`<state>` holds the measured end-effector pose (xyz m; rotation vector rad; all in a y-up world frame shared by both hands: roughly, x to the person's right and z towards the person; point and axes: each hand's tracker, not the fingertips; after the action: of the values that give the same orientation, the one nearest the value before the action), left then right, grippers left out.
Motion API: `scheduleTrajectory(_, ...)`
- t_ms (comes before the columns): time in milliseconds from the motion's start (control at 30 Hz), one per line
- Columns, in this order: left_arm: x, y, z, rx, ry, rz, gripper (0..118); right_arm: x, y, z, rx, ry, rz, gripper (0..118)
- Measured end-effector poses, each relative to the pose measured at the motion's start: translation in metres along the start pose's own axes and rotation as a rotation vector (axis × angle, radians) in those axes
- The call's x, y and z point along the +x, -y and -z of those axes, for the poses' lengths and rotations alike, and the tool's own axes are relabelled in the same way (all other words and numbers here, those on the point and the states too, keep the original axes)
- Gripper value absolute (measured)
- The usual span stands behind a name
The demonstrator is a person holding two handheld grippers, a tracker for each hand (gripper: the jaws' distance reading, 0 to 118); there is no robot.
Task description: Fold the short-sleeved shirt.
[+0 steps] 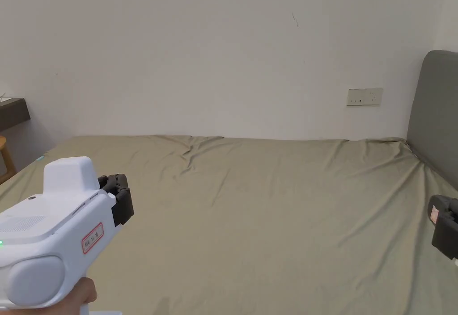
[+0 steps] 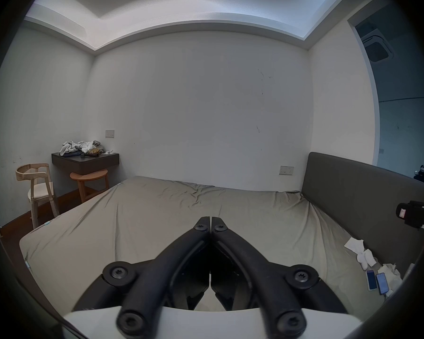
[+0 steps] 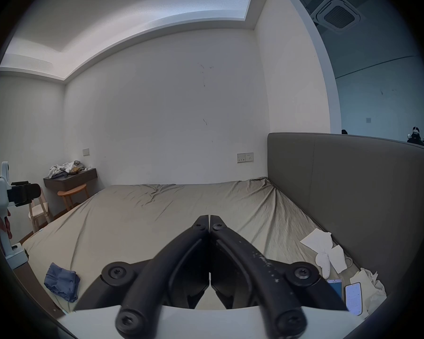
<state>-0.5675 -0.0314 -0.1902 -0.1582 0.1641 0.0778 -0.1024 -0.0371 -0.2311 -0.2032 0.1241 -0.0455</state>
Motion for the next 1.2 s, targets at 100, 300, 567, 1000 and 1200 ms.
scheduleTrajectory(100,-0.001,0.000,-0.001,0.004,0.002,-0.010,0,0.001,-0.002,0.000,0.006,0.003,0.001,1)
scheduleTrajectory(300,0.001,-0.003,0.000,0.003,0.002,0.000,0,0.001,-0.003,0.001,0.006,0.003,-0.003,1)
scheduleTrajectory(567,0.004,-0.007,-0.001,0.013,-0.002,0.013,0,0.002,-0.005,0.003,0.010,-0.002,-0.003,1)
scheduleTrajectory(1000,0.005,-0.011,-0.002,0.020,-0.002,0.014,0,0.003,-0.011,0.002,0.022,0.004,-0.007,1)
scheduleTrajectory(1200,0.006,-0.011,-0.002,0.021,-0.006,0.020,0,0.001,-0.013,0.000,0.024,0.002,-0.007,1)
